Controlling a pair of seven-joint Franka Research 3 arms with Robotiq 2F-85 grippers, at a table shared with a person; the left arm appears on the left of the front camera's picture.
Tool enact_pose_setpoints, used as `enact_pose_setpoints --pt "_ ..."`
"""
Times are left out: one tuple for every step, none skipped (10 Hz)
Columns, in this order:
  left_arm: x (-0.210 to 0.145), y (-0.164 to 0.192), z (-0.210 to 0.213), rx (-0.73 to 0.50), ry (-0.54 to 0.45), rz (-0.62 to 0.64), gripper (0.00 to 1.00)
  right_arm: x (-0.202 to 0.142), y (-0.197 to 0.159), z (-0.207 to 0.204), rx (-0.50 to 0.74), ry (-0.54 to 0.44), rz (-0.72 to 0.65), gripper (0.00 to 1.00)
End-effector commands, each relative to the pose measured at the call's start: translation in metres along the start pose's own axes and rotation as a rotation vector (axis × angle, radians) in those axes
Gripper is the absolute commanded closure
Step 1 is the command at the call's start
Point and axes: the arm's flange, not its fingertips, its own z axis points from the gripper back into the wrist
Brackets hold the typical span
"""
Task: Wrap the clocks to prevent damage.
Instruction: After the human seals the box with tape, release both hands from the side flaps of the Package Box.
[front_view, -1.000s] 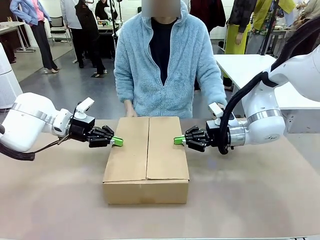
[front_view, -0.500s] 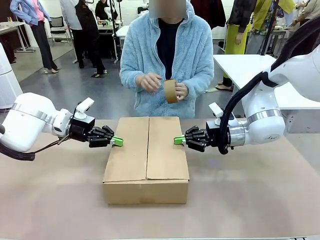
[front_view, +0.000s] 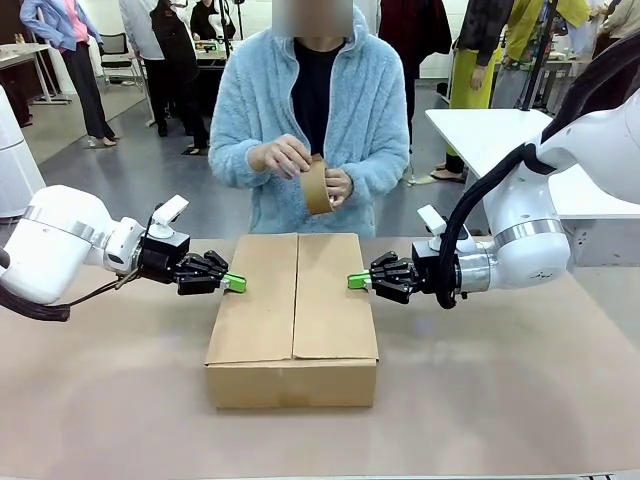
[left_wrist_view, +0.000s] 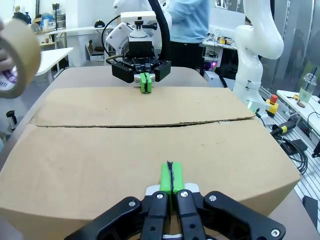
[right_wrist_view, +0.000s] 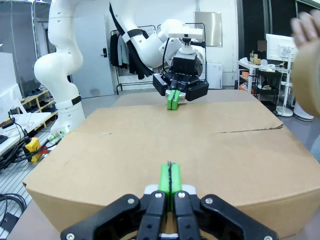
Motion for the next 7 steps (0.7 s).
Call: enact_pose_setpoints --pt "-0.0034 0.0012 -0.0009 0.011 -0.005 0.008 1.00 -0.0038 0.0010 -0.0013 -0.016 -0.001 -0.010 0.99" --pt "-0.0034 0.0012 -0.0009 0.011 -0.005 0.008 1.00 -0.0038 0.0010 -0.0013 -0.016 -0.001 -0.010 0.99" --pt "-0.0034 0.0012 -0.0009 0.011 -0.005 0.008 1.00 -0.0038 0.0010 -0.0013 -0.016 -0.001 -0.010 0.99" --pt "-0.0034 0.0012 -0.0009 0.011 -0.005 0.008 1.00 -0.0038 0.0010 -0.0013 -0.016 -0.001 -0.010 0.99" --pt "-0.0034 0.0012 -0.0009 0.011 -0.005 0.008 1.00 -0.0038 0.0010 -0.0013 -0.016 -0.001 -0.010 0.99" --pt "-0.0034 0.0012 -0.0009 0.011 -0.005 0.008 1.00 -0.0038 0.0010 -0.0013 -0.016 -0.001 -0.010 0.99" --pt "-0.0034 0.0012 -0.0009 0.011 -0.005 0.008 1.00 -0.0038 0.0010 -0.0013 -0.016 -0.001 -0.010 0.99"
